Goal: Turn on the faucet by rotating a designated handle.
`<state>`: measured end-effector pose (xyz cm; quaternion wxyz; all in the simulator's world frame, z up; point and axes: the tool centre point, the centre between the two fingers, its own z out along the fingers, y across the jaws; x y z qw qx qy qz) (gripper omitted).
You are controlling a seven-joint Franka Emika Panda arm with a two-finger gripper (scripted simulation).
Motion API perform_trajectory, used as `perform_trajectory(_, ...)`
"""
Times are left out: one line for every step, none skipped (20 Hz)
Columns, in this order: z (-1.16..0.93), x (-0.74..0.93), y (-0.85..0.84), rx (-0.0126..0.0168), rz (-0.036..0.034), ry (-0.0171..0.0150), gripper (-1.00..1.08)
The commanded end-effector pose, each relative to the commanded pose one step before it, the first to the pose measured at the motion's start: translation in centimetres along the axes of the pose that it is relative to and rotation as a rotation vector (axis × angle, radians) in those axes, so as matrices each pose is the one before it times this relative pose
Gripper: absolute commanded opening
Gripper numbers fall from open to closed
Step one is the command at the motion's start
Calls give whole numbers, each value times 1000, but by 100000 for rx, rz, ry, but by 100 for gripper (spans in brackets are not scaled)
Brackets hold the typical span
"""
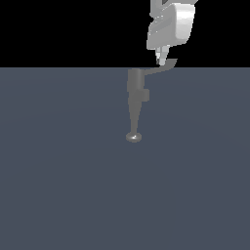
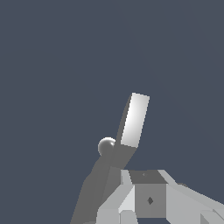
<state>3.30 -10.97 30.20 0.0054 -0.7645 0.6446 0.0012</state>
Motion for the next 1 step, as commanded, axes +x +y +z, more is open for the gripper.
perform_trajectory(340, 3178, 825, -601, 4735, 874, -100)
